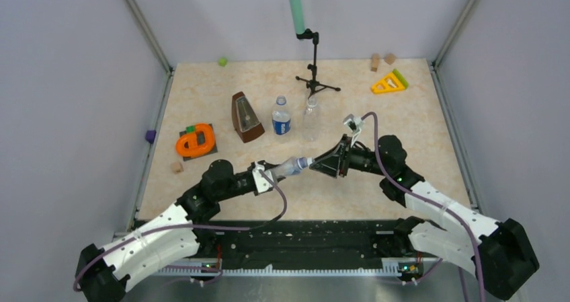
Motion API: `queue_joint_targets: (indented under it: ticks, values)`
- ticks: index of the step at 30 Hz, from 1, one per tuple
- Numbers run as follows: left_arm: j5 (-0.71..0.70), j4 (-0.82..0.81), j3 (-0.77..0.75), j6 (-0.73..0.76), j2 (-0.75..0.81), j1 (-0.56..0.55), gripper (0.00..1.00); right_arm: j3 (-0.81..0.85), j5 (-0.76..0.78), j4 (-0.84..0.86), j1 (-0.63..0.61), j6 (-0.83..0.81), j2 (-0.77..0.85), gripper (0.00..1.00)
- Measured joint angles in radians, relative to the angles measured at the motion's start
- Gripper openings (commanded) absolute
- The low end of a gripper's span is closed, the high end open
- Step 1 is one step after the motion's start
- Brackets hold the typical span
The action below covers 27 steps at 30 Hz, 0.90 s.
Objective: Unscrew the bottle caps
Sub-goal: Unscrew the bottle cap from the plastic bottle, then place the bottle cap at the center of the board.
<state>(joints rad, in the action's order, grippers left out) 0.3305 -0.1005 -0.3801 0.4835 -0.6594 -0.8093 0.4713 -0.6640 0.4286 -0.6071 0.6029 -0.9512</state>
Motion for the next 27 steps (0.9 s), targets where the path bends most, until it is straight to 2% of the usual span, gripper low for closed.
queue_joint_targets:
  ticks: [4,9,13,19,27]
  values:
    - [0.090,0.048,-0.051,-0.031,-0.053,0.022,0.00,-0.006,0.003,-0.009,0.000,-0.037,0.023,0.00]
    - [0.109,0.050,-0.057,-0.044,-0.063,0.022,0.00,-0.006,0.024,-0.011,0.000,-0.057,0.035,0.00]
    - [0.030,-0.005,-0.020,-0.060,0.013,0.023,0.00,-0.006,0.096,-0.043,-0.001,-0.076,0.042,0.00]
    - [-0.097,-0.095,0.062,-0.067,0.150,0.022,0.00,0.017,0.292,-0.183,-0.002,-0.097,0.006,0.00]
    - [-0.196,-0.185,0.124,-0.083,0.229,0.022,0.00,0.158,0.435,-0.356,-0.002,-0.122,-0.241,0.00]
